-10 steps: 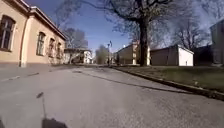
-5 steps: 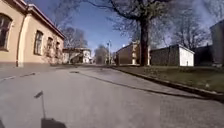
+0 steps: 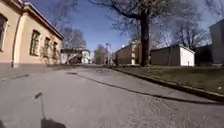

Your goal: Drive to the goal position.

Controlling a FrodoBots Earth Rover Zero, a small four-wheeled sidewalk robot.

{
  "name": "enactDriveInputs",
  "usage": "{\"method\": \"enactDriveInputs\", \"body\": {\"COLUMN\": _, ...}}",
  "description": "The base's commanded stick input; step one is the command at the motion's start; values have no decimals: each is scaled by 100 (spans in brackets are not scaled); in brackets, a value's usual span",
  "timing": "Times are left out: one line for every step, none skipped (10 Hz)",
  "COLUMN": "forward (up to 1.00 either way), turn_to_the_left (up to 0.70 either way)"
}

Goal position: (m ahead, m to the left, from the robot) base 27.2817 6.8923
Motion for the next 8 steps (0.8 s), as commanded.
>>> {"method": "enactDriveInputs", "body": {"forward": 85, "turn_to_the_left": 0}}
{"method": "enactDriveInputs", "body": {"forward": 85, "turn_to_the_left": 0}}
{"method": "enactDriveInputs", "body": {"forward": 85, "turn_to_the_left": 0}}
{"method": "enactDriveInputs", "body": {"forward": 85, "turn_to_the_left": 0}}
{"method": "enactDriveInputs", "body": {"forward": 85, "turn_to_the_left": 0}}
{"method": "enactDriveInputs", "body": {"forward": 85, "turn_to_the_left": 0}}
{"method": "enactDriveInputs", "body": {"forward": 85, "turn_to_the_left": 0}}
{"method": "enactDriveInputs", "body": {"forward": 85, "turn_to_the_left": 0}}
